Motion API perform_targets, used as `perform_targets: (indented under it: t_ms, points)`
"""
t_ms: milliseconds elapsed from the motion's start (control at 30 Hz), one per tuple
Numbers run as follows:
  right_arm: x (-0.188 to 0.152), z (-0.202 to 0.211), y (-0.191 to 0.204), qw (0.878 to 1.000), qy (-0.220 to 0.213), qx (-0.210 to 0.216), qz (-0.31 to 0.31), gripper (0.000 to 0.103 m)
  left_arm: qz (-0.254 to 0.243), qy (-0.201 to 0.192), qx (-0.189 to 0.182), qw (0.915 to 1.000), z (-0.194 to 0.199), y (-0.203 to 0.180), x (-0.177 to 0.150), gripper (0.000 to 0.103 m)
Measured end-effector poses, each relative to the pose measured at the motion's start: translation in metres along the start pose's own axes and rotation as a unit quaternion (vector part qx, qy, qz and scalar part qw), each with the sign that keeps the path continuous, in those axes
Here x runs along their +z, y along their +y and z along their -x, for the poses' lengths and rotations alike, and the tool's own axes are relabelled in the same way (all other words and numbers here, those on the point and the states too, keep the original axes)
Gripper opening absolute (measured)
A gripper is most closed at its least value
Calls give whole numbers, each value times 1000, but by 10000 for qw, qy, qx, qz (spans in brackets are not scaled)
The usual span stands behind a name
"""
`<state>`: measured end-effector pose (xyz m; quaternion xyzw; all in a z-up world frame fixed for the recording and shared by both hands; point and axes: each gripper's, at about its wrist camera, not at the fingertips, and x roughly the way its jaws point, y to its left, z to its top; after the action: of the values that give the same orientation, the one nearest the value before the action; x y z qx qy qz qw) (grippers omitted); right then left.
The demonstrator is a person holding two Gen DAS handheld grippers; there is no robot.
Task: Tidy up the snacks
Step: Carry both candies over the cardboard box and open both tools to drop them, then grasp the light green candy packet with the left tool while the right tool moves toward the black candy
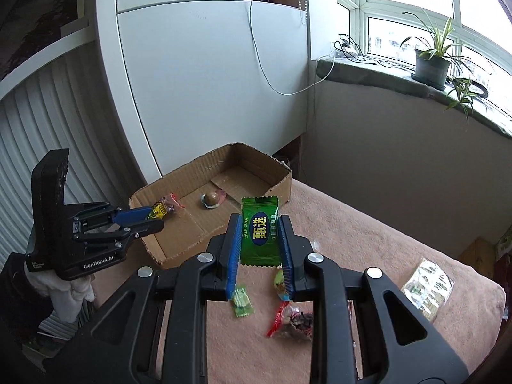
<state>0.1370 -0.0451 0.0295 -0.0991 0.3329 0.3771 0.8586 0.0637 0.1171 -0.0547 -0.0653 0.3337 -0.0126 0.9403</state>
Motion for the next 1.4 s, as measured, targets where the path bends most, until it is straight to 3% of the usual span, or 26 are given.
perform_targets:
  t_ms: [333,733,800,867,900,933,1000,1167,1400]
  points:
    - [38,-76,32,9992,264,254,183,24,123,78,21,9999,-10,13,-3,22]
    - [45,-137,43,9971,630,419,75,24,159,126,4,9998,-16,17,-2,23]
    - [46,-138,42,9971,646,405,50,32,194,131,57,9997,-17,18,-2,24]
    - [47,-138,40,9975,589,386,-38,69,251,155,76,9995,-18,20,-2,32]
    - [47,-135,38,9978,526,407,-82,73,262,152,86,9995,-18,20,-1,39]
    - [48,-134,37,9978,477,454,-113,74,268,154,95,9995,-18,20,-1,45]
    - [49,-131,35,9978,455,448,-166,74,290,145,126,9994,-18,21,-1,48]
    - [48,-115,30,9982,368,427,-222,80,279,98,121,9995,-11,19,-2,49]
    - [42,-81,19,9991,197,288,-229,81,315,7,96,9995,0,14,-3,48]
